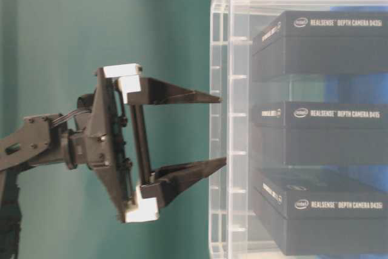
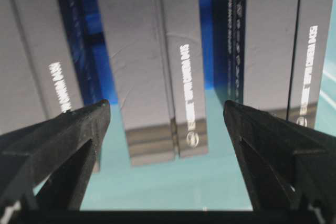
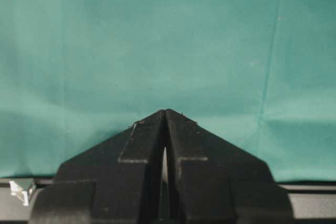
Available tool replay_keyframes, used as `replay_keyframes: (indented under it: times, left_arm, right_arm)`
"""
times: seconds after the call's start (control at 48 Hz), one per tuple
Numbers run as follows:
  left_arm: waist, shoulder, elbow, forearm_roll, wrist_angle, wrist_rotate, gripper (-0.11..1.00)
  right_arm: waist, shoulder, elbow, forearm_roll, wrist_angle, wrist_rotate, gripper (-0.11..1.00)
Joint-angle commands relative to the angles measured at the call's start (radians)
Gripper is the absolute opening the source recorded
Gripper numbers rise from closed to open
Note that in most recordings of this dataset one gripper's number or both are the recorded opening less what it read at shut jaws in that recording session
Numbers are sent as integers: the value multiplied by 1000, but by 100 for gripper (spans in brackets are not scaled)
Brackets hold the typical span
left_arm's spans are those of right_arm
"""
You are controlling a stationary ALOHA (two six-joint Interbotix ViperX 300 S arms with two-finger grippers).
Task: Take the box out of the case with the left arm.
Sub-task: 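Lower the left gripper around the middle black box and close it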
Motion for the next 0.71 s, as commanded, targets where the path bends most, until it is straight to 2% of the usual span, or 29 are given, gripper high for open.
replay_keyframes:
  times: [0.0, 0.459, 0.688]
  left_arm:
    - [3, -5, -8, 5, -23, 3, 85]
    - [23, 15, 28, 11, -35, 8, 85]
    - [23, 21, 49, 11, -81, 5, 85]
  right_arm:
    - [-2, 0, -9, -2, -5, -2, 2]
    - [0, -5, -5, -26, -3, -2, 2]
    - [0, -6, -5, -35, -3, -2, 2]
